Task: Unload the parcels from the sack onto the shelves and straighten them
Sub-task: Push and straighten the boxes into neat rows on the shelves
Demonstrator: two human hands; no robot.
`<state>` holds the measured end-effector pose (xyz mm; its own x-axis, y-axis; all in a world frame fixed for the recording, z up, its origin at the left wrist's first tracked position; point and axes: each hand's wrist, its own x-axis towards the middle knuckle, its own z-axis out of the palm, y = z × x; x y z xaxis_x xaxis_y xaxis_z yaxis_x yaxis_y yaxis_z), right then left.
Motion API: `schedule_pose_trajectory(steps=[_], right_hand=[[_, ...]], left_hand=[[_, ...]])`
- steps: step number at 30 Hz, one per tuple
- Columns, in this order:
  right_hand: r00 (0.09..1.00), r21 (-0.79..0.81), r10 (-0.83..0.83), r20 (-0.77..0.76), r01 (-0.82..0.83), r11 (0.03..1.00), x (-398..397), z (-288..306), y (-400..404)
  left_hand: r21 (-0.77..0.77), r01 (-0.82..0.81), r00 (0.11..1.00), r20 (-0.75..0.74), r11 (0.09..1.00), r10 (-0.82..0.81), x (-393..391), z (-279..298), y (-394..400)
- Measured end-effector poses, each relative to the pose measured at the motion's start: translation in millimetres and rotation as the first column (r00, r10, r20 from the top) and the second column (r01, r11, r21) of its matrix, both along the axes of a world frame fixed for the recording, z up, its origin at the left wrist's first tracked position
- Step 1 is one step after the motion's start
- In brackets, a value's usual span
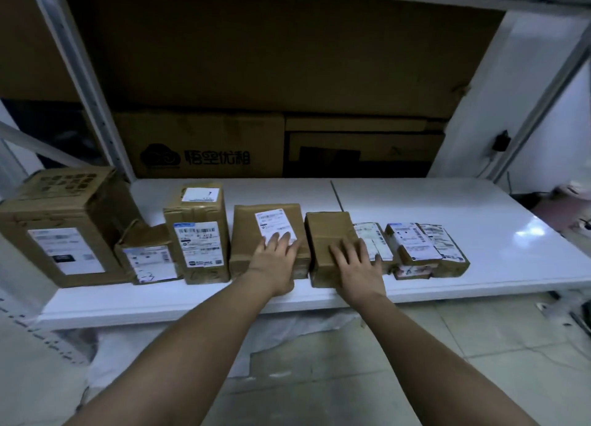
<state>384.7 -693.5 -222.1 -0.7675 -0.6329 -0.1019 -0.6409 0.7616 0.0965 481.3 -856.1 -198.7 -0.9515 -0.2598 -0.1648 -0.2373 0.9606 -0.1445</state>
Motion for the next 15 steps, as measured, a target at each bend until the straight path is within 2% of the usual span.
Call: schedule_pose_trajectory(steps=[2, 5, 15], right_hand=[[1.0, 0.011, 0.011, 0.001, -0.011, 1.0, -3.1, -2.9, 2.6], [1.0, -0.005, 0.018, -0.006, -0.018, 1.0, -7.0, -8.3, 0.2], [1.0, -0.046, -0.017, 0.01, 0.018, 0.999, -18.1, -17.9, -20.4]], left_hand=[[0.077, -0.108, 0.991, 0.086, 0.991, 0.101, -6.0, -8.4, 3.2], [0.099, -0.187, 0.975, 0.143, 0.977, 0.172, -9.6, -14.3, 2.6], [0.21, -0.205, 0.974, 0.142, 0.956, 0.178, -8.9, -20.5, -2.5]])
